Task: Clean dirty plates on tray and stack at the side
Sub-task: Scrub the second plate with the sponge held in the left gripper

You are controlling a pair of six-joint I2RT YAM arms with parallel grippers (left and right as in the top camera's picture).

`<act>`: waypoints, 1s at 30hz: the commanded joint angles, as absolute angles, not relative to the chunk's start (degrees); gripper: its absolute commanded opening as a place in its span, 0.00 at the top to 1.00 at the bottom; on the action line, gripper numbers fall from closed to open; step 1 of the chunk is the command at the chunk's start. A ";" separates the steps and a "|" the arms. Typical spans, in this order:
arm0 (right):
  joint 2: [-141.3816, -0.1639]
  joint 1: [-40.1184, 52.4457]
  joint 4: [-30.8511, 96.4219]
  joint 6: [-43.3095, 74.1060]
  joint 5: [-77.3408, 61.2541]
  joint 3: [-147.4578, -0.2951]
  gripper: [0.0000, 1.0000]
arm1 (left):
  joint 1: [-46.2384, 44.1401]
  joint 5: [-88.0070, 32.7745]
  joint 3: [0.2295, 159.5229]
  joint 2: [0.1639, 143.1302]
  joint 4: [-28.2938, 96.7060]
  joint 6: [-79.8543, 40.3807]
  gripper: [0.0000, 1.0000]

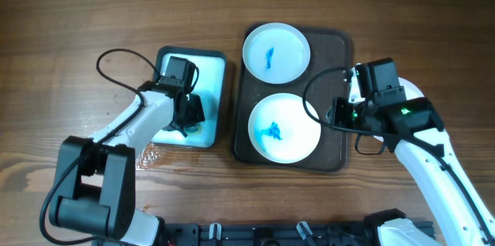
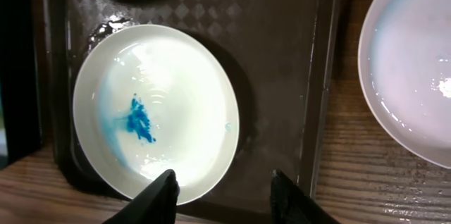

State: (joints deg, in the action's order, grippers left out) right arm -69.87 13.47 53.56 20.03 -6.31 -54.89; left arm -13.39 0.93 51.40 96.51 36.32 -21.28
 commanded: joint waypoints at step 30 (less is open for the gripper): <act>-102.89 13.50 39.81 21.96 -8.97 -54.24 0.96 | -25.91 -14.41 65.63 88.27 45.65 -23.00 0.96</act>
State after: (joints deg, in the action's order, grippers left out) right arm -100.82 13.47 40.14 20.08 -14.72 -54.92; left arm -20.45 -12.75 70.78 87.13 51.44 -17.87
